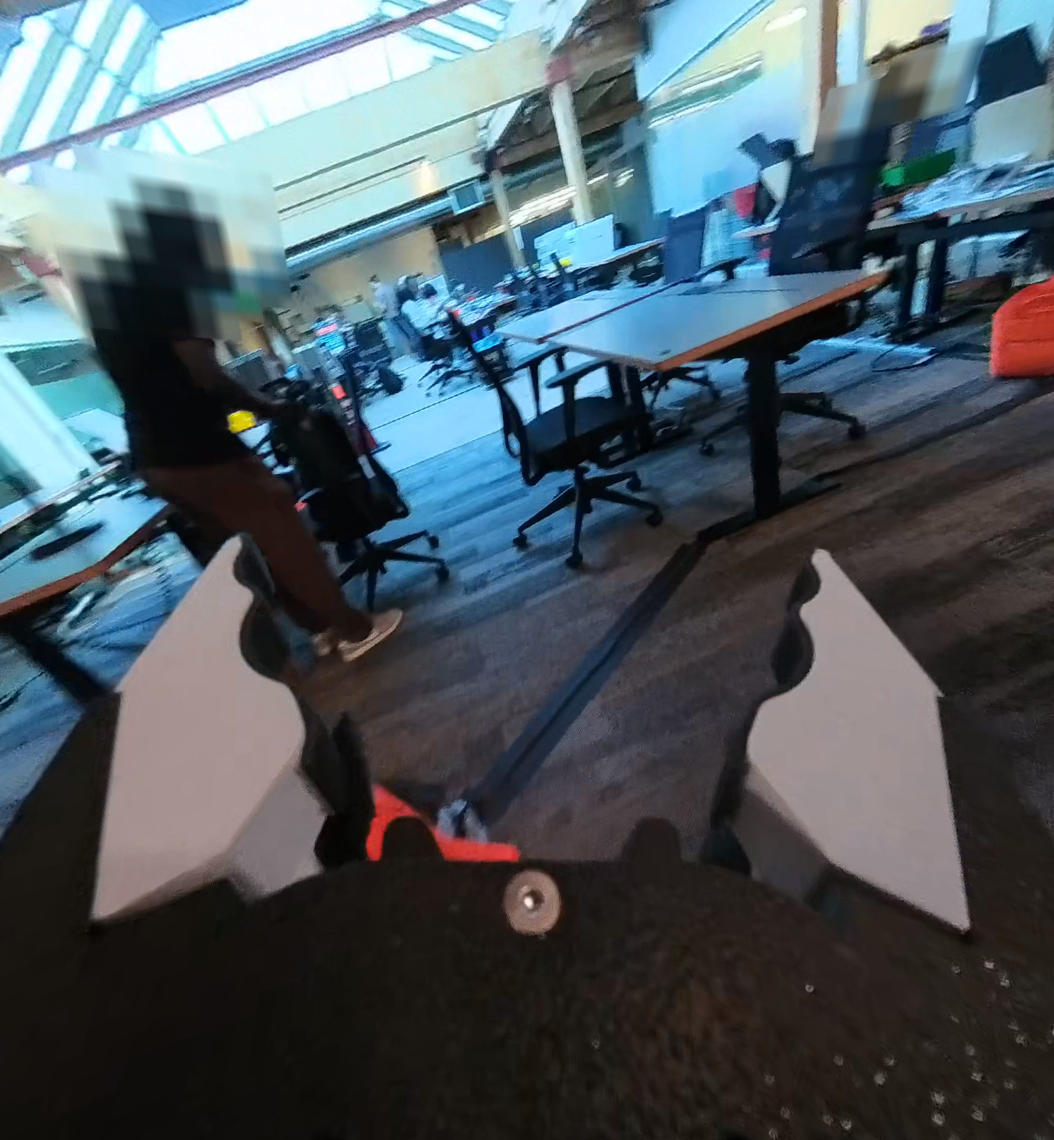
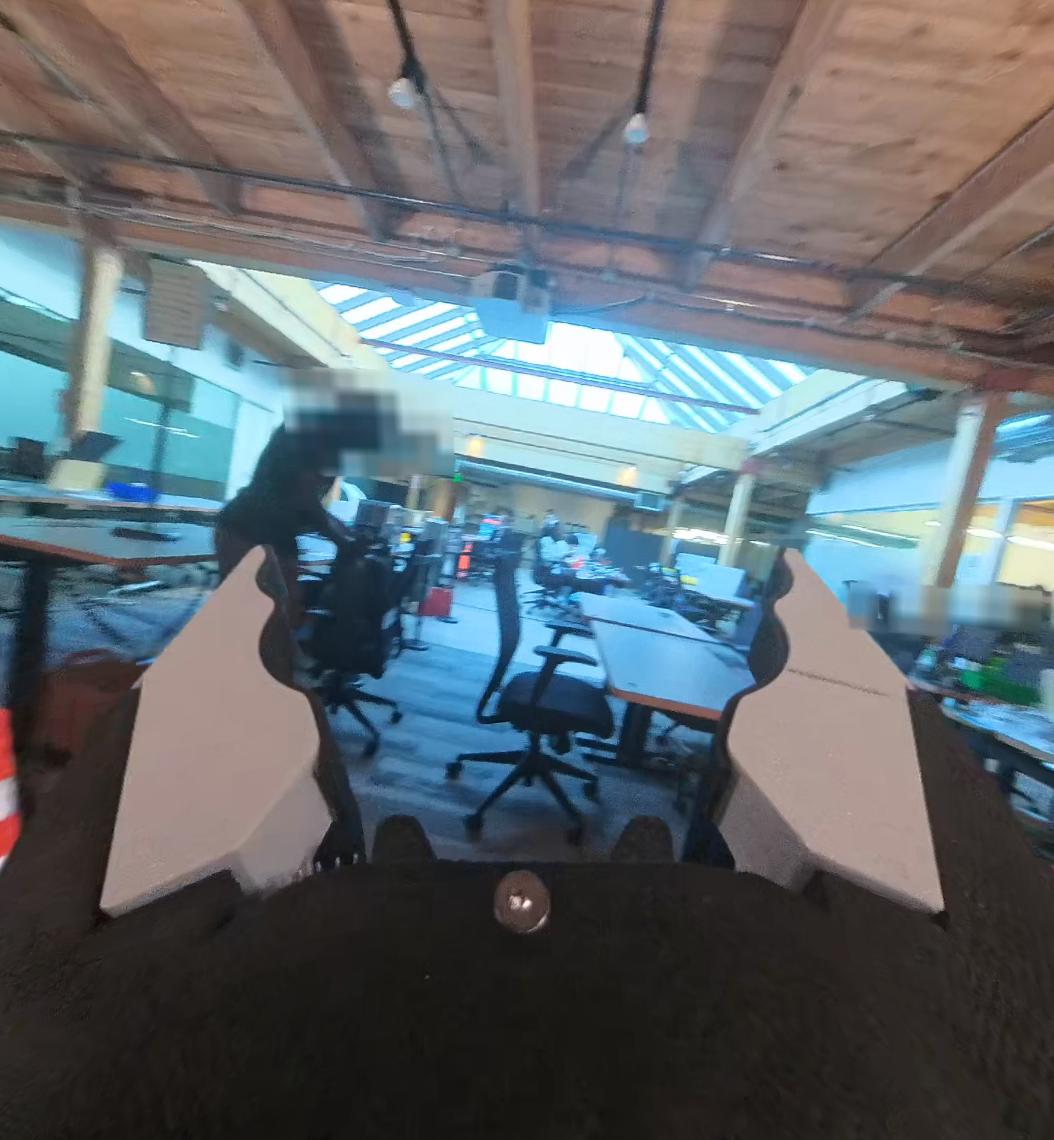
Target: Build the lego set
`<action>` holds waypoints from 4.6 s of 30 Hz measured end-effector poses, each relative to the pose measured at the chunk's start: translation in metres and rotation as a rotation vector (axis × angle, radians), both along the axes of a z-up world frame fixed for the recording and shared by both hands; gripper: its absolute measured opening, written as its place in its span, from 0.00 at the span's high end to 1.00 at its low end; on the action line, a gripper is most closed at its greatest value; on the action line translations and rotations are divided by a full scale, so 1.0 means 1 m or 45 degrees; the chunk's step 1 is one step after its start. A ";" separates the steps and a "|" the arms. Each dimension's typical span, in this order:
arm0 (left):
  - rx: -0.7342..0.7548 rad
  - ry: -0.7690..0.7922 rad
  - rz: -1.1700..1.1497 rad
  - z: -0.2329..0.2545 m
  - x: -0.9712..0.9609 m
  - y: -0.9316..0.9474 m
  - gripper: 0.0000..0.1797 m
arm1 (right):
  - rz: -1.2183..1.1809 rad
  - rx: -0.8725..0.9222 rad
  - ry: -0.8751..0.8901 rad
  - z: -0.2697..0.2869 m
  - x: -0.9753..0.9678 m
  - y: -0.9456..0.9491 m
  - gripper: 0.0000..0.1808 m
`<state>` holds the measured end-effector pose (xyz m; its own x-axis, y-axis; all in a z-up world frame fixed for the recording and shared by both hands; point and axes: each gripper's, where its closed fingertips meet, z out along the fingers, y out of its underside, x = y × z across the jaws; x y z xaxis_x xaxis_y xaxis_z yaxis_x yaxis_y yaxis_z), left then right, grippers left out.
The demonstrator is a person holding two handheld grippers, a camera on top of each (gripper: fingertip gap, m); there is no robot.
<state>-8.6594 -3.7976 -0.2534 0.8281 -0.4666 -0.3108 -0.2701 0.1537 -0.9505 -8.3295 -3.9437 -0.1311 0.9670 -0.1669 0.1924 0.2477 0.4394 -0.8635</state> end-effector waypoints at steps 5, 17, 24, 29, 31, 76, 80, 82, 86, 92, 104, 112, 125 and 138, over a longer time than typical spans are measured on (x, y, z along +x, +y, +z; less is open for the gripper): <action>0.051 -0.100 -0.244 0.010 0.129 0.128 0.12 | -0.172 -0.022 -0.010 -0.018 0.073 0.094 0.19; 0.046 -0.166 -0.352 0.010 0.339 0.410 0.12 | -0.110 -0.110 -0.024 -0.027 0.226 0.404 0.20; -0.046 -0.107 -0.280 -0.015 0.377 0.544 0.13 | 0.071 -0.188 -0.016 -0.036 0.254 0.587 0.20; -0.035 -0.133 -0.271 -0.023 0.407 0.645 0.13 | 0.114 -0.192 -0.046 -0.049 0.278 0.697 0.21; -0.040 -0.157 -0.270 -0.018 0.424 0.689 0.13 | 0.096 -0.204 -0.005 -0.047 0.298 0.738 0.21; -0.188 -0.150 -1.524 -0.028 1.671 0.788 0.13 | -0.736 -0.471 0.067 -0.096 1.334 0.768 0.22; -0.195 -0.182 -1.535 -0.014 1.775 0.815 0.13 | -0.621 -0.473 0.172 -0.086 1.440 0.804 0.21; -0.228 -0.172 -1.540 -0.015 1.828 0.825 0.13 | -0.639 -0.491 0.178 -0.088 1.495 0.811 0.21; -0.250 -0.189 -1.560 -0.018 1.936 0.837 0.13 | -0.737 -0.544 0.132 -0.098 1.607 0.812 0.18; -0.235 -0.195 -1.446 -0.041 2.102 0.873 0.14 | -0.703 -0.629 0.055 -0.130 1.780 0.829 0.23; -0.207 -0.252 -0.964 -0.018 2.340 1.043 0.16 | 0.023 -0.705 -0.049 -0.139 2.039 1.055 0.28; 0.168 -0.322 -0.641 0.034 2.443 1.279 0.15 | 0.306 -0.611 -0.070 -0.147 2.113 1.278 0.27; 0.098 -0.226 -0.425 0.040 2.555 1.607 0.13 | 0.449 -0.654 -0.053 -0.138 2.249 1.576 0.26; -0.312 -0.143 -0.374 -0.065 2.621 1.895 0.13 | 0.613 -0.681 -0.150 -0.141 2.372 1.936 0.27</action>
